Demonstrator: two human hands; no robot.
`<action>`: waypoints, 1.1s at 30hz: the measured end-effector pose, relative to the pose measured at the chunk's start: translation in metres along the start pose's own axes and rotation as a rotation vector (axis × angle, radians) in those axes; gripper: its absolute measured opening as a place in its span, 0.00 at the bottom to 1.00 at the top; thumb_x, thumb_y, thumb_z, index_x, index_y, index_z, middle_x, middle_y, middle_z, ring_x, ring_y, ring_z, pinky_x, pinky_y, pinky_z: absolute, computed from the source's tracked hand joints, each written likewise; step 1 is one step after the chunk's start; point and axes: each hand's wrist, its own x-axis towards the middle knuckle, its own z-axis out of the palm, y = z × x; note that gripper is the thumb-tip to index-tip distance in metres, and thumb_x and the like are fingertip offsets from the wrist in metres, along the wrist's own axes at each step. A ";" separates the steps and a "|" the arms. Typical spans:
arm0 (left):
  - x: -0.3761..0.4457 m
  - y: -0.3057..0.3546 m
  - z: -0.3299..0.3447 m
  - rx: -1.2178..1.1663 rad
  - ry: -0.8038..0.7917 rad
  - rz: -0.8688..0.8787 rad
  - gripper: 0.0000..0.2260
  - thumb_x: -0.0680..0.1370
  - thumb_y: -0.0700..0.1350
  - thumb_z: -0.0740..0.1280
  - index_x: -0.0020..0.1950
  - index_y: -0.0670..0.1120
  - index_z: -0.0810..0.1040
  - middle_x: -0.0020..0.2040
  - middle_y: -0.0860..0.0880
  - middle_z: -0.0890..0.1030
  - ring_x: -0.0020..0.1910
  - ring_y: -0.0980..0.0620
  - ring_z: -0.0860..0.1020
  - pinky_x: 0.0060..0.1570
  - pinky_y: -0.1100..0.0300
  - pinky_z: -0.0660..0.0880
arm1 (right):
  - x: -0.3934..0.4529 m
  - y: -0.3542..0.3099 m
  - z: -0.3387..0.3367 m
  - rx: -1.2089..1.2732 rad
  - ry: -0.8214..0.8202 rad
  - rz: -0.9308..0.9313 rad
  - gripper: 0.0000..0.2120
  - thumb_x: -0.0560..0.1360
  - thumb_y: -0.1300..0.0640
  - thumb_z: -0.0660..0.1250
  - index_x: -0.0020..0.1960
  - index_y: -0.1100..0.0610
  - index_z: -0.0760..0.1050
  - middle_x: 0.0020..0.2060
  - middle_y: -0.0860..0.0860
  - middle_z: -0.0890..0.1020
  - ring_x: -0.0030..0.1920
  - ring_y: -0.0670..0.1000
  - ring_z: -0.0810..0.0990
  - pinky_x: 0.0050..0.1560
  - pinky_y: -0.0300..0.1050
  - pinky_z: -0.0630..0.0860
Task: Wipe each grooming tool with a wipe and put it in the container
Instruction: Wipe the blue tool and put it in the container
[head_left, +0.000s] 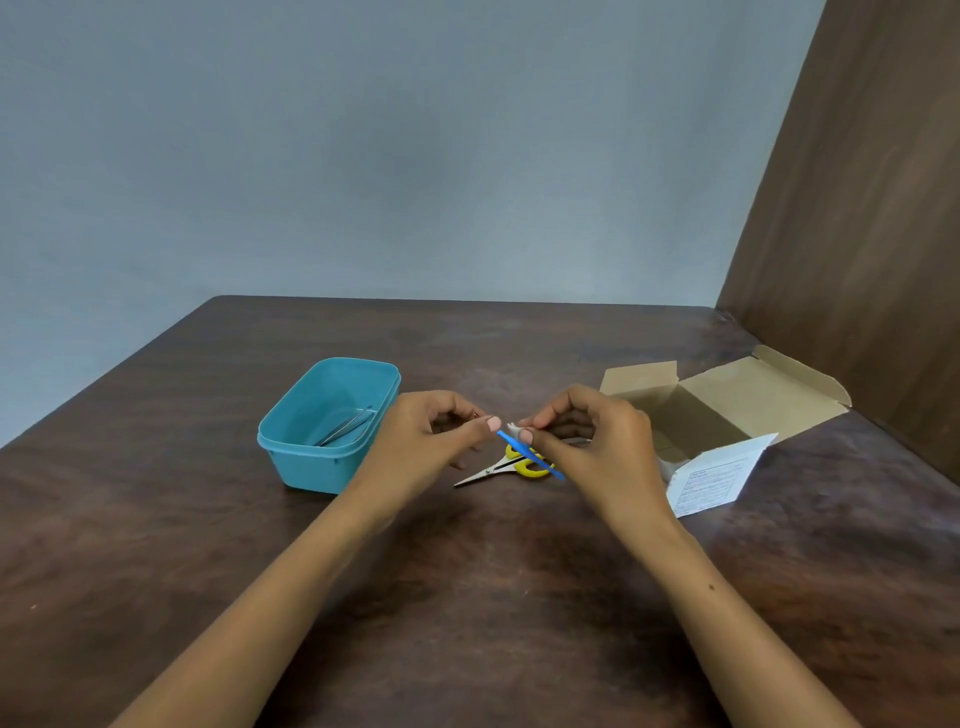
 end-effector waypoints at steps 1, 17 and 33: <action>-0.001 0.001 0.002 -0.078 0.000 -0.036 0.08 0.74 0.44 0.70 0.45 0.39 0.82 0.40 0.40 0.84 0.42 0.45 0.83 0.38 0.60 0.80 | 0.000 -0.001 0.000 0.019 -0.013 0.023 0.08 0.65 0.65 0.77 0.36 0.59 0.78 0.34 0.48 0.84 0.36 0.42 0.83 0.37 0.32 0.78; -0.002 0.007 0.010 -0.595 -0.018 -0.370 0.10 0.79 0.45 0.63 0.45 0.41 0.78 0.41 0.42 0.85 0.40 0.46 0.85 0.36 0.58 0.82 | -0.001 -0.002 -0.003 0.340 -0.043 0.213 0.07 0.71 0.66 0.71 0.44 0.56 0.82 0.38 0.47 0.84 0.37 0.38 0.81 0.38 0.29 0.74; 0.000 0.006 0.009 -0.519 -0.030 -0.408 0.05 0.75 0.36 0.67 0.49 0.37 0.81 0.39 0.42 0.84 0.33 0.53 0.82 0.34 0.63 0.80 | -0.001 0.003 0.003 0.295 -0.033 0.263 0.05 0.70 0.63 0.73 0.40 0.55 0.80 0.36 0.51 0.84 0.40 0.51 0.84 0.43 0.46 0.81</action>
